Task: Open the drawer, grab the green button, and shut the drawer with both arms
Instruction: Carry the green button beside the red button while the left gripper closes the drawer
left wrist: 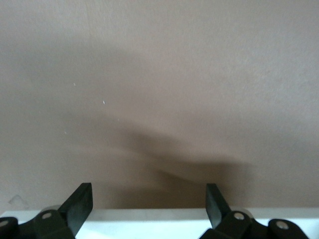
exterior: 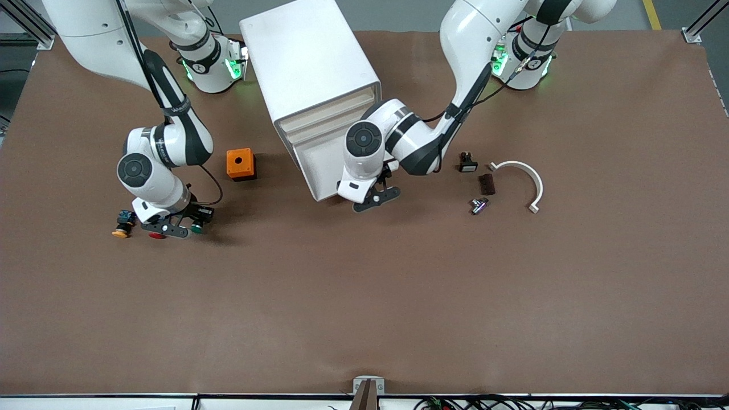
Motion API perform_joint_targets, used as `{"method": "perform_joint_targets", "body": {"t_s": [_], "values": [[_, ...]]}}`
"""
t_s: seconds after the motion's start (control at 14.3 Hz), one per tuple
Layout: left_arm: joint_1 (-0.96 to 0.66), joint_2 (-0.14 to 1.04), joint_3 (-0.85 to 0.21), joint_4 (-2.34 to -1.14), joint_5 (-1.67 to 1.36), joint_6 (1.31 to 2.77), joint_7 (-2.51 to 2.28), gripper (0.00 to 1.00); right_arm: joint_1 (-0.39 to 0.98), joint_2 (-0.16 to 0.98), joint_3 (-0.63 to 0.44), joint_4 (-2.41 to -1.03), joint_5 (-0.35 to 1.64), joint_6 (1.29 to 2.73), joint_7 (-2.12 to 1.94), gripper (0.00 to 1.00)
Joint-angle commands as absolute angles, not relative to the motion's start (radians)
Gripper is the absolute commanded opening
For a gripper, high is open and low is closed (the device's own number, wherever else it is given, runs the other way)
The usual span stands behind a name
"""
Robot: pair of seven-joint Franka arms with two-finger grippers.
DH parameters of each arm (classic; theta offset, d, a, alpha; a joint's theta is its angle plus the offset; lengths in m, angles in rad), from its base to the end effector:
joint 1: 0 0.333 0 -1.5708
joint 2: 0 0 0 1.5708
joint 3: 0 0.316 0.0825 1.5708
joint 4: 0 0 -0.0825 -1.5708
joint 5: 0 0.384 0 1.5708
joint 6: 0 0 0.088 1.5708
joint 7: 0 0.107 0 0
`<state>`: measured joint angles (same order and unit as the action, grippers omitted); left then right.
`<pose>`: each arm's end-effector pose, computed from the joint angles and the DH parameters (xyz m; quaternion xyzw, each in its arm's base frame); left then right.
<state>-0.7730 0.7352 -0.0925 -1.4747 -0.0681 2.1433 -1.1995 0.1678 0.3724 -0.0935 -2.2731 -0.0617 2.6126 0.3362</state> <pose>0.4675 -0.5364 0.2385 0.9784 0.1956 -0.0674 0.0029 0.5303 0.0394 0.1899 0.9942 -0.1009 -0.0092 0.0348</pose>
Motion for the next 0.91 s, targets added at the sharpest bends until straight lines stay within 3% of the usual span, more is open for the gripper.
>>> {"method": "perform_joint_targets", "body": {"t_s": [0.0,0.84], "values": [[-0.799,0.742,-0.087,-1.47,-0.054,2.151,-1.249,1.0,0.135,0.334,-0.078,-2.307,-0.078,2.62,0.331,0.0],[-0.834,0.744,-0.103,-1.468,-0.297,2.148,-1.286,1.0,0.084,0.368,-0.071,-2.303,-0.075,2.669,0.229,0.0]]}}
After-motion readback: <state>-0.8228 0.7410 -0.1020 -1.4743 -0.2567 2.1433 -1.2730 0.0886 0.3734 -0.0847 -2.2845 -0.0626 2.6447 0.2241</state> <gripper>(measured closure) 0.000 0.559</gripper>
